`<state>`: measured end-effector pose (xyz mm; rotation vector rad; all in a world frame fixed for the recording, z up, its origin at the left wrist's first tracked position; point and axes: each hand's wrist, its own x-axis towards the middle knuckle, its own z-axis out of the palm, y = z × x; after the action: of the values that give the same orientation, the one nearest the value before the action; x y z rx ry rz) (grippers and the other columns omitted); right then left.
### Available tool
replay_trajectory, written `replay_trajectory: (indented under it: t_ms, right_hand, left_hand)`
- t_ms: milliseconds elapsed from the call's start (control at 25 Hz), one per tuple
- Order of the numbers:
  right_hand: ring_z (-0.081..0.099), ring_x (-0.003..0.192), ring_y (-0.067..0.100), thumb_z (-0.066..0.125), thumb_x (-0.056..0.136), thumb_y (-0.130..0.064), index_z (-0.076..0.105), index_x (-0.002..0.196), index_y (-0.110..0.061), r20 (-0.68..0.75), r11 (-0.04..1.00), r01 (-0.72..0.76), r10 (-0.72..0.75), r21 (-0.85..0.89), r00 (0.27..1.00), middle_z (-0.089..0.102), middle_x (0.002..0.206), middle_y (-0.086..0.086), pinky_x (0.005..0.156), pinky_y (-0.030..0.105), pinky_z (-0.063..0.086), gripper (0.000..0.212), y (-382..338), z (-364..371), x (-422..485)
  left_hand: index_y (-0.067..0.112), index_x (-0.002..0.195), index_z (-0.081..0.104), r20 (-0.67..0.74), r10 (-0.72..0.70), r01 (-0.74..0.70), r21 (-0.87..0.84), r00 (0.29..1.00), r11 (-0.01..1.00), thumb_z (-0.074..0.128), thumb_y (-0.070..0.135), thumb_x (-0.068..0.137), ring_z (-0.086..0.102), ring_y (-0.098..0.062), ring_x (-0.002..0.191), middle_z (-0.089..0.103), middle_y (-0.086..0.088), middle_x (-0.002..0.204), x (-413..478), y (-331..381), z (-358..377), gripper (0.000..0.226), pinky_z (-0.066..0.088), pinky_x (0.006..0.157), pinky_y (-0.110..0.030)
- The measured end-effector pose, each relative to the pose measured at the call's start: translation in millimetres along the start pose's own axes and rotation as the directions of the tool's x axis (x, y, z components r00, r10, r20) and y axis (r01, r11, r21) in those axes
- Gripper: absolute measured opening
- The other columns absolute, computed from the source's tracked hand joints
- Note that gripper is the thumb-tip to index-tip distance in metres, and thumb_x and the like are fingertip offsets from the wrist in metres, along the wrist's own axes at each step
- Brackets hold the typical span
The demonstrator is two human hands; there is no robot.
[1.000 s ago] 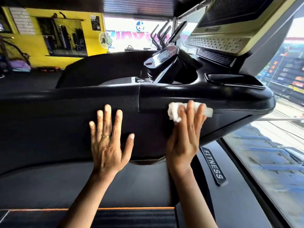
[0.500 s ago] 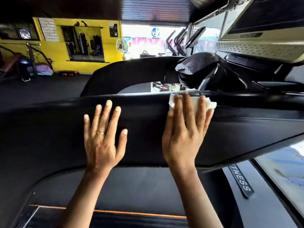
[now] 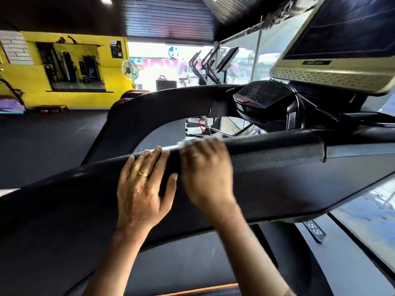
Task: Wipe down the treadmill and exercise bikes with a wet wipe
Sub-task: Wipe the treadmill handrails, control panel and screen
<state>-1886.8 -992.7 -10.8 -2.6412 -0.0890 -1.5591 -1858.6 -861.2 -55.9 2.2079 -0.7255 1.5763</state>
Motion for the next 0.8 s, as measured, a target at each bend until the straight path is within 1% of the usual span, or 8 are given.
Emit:
replay_trajectory:
  t_ms: [120,200,280,320,440,520,680,800]
  right_hand:
    - [0.064,0.092,0.031,0.047,0.087,-0.024,0.07,0.098,-0.011,0.024,0.993,0.11,-0.112,0.049,0.993,0.071,0.098,0.008,0.087,0.042,0.047,0.029,-5.1,-2.2,-0.4]
    - [0.066,0.09,0.031,0.045,0.09,-0.028,0.071,0.091,-0.012,0.013,0.991,-0.073,0.075,-0.115,0.997,0.072,0.095,0.008,0.088,0.044,0.046,0.031,46.5,-16.4,2.1]
    - [0.063,0.098,0.033,0.042,0.091,-0.028,0.072,0.091,-0.008,0.002,0.925,-0.284,0.294,-0.253,0.956,0.071,0.098,0.013,0.099,0.049,0.039,0.036,76.0,-31.7,8.1]
    - [0.063,0.096,0.035,0.041,0.089,-0.025,0.071,0.09,-0.006,-0.001,0.917,-0.281,0.293,-0.282,0.956,0.071,0.095,0.015,0.099,0.05,0.04,0.035,73.0,-29.4,10.6]
    - [0.062,0.089,0.034,0.04,0.087,-0.021,0.07,0.094,-0.005,0.098,0.995,0.01,-0.001,-0.096,0.995,0.07,0.093,0.013,0.095,0.048,0.045,0.035,20.0,-9.3,4.0]
    - [0.062,0.099,0.029,0.037,0.09,-0.026,0.07,0.103,-0.009,0.105,0.998,0.058,-0.059,0.012,0.993,0.07,0.103,0.008,0.098,0.044,0.044,0.039,23.0,-11.5,2.1]
    - [0.063,0.098,0.03,0.029,0.091,-0.037,0.073,0.095,-0.012,0.051,0.972,-0.167,0.177,-0.166,0.983,0.071,0.1,0.011,0.096,0.04,0.042,0.05,136.9,-38.7,8.3]
    - [0.054,0.116,0.035,0.028,0.091,-0.034,0.07,0.102,-0.008,-0.084,0.908,-0.39,0.381,-0.155,0.921,0.068,0.109,0.011,0.105,0.049,0.033,0.051,211.7,-56.1,-2.2]
  left_hand:
    - [0.0,0.121,0.061,0.029,0.013,-0.013,-0.025,0.999,1.0,0.039,0.035,0.095,0.057,-0.032,0.115,0.061,-0.015,0.124,-2.8,-9.6,-5.1,0.049,0.036,0.102,-0.046]
    - [0.001,0.123,0.061,0.029,0.017,-0.016,-0.026,0.999,1.0,0.042,0.032,0.095,0.059,-0.034,0.113,0.061,-0.016,0.125,-4.1,-10.3,-5.6,0.046,0.038,0.102,-0.046]
    - [-0.001,0.12,0.062,0.012,0.016,-0.016,-0.05,1.0,0.999,0.044,0.03,0.094,0.06,-0.035,0.11,0.063,-0.018,0.121,0.3,-8.2,-4.4,0.044,0.04,0.1,-0.045]
    - [-0.003,0.118,0.063,0.002,0.015,-0.015,-0.07,1.0,0.997,0.045,0.029,0.093,0.061,-0.036,0.108,0.064,-0.018,0.119,3.4,-5.5,-2.4,0.044,0.042,0.098,-0.045]
    - [-0.003,0.114,0.064,0.006,0.049,-0.048,-0.122,0.999,0.991,0.046,0.028,0.092,0.062,-0.036,0.106,0.064,-0.018,0.118,14.0,8.8,5.1,0.043,0.046,0.094,-0.047]
    - [-0.002,0.113,0.065,0.013,0.083,-0.08,-0.141,0.996,0.987,0.045,0.028,0.092,0.063,-0.035,0.104,0.065,-0.018,0.116,21.5,18.0,10.9,0.042,0.047,0.092,-0.047]
    - [0.0,0.111,0.067,-0.003,0.14,-0.139,-0.147,0.99,0.979,0.045,0.025,0.092,0.065,-0.033,0.1,0.067,-0.017,0.113,39.9,47.3,23.6,0.039,0.047,0.09,-0.044]
    - [0.0,0.11,0.068,-0.011,0.166,-0.165,-0.158,0.986,0.974,0.045,0.025,0.091,0.066,-0.033,0.098,0.067,-0.017,0.112,52.1,78.7,38.1,0.038,0.044,0.09,-0.042]
